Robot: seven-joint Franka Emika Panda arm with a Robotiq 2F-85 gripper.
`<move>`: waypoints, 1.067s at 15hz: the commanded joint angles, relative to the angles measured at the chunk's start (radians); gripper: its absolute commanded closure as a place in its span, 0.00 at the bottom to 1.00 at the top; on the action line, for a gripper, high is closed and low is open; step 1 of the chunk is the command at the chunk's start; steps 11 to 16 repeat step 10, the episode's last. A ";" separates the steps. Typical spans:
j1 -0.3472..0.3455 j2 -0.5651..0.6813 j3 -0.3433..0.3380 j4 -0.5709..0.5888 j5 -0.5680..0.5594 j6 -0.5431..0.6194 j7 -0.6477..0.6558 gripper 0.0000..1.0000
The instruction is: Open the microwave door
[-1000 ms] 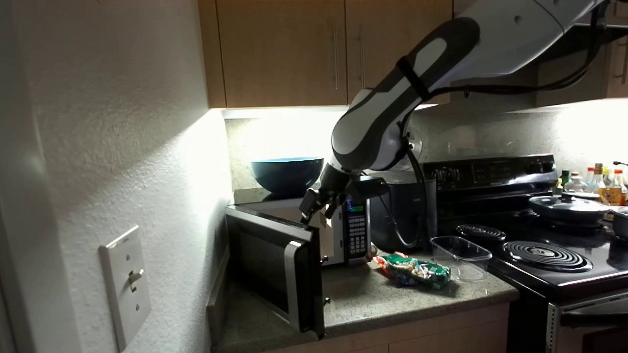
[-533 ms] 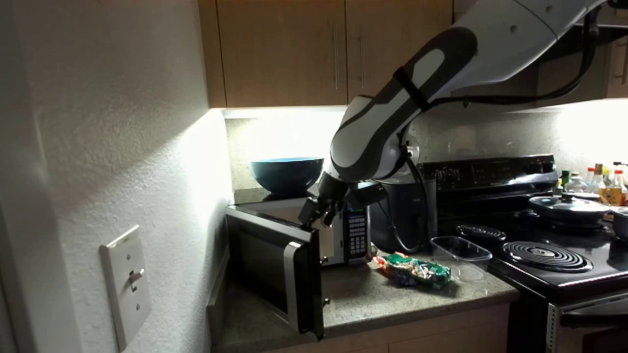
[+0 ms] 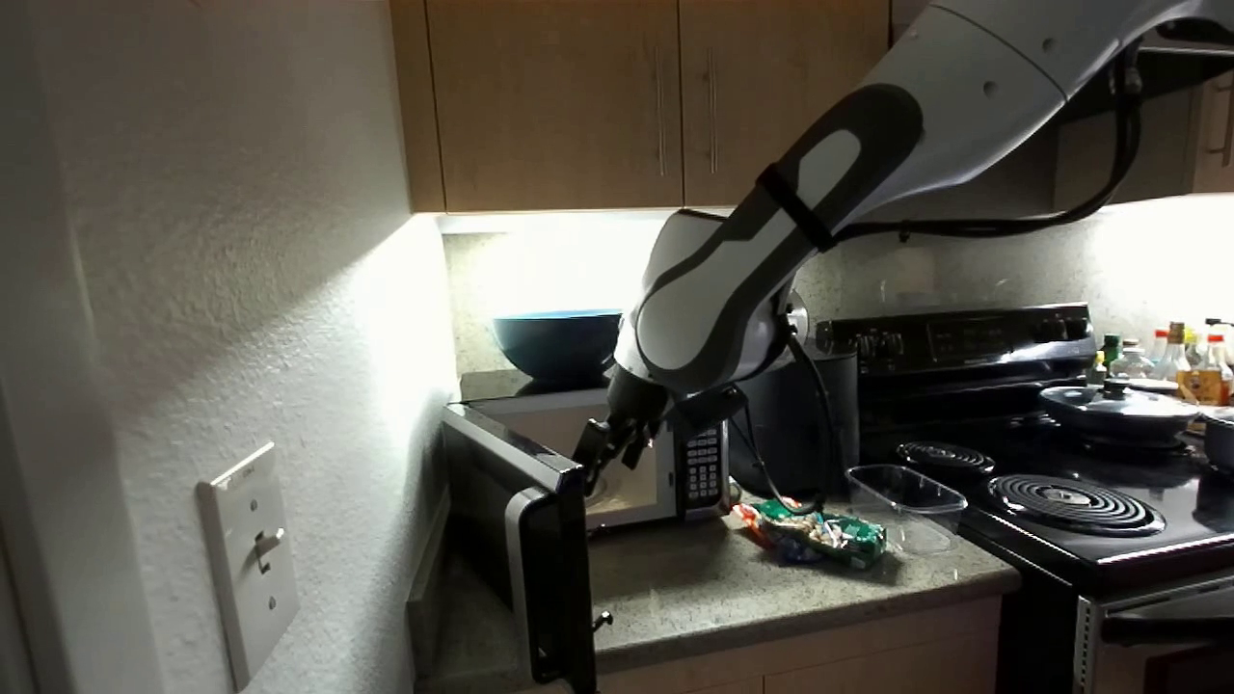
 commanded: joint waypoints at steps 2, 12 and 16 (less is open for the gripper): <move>-0.002 0.001 -0.003 0.002 -0.009 0.041 0.018 0.00; -0.001 0.001 -0.008 0.004 -0.011 0.051 0.020 0.00; -0.001 0.001 -0.008 0.004 -0.011 0.051 0.020 0.00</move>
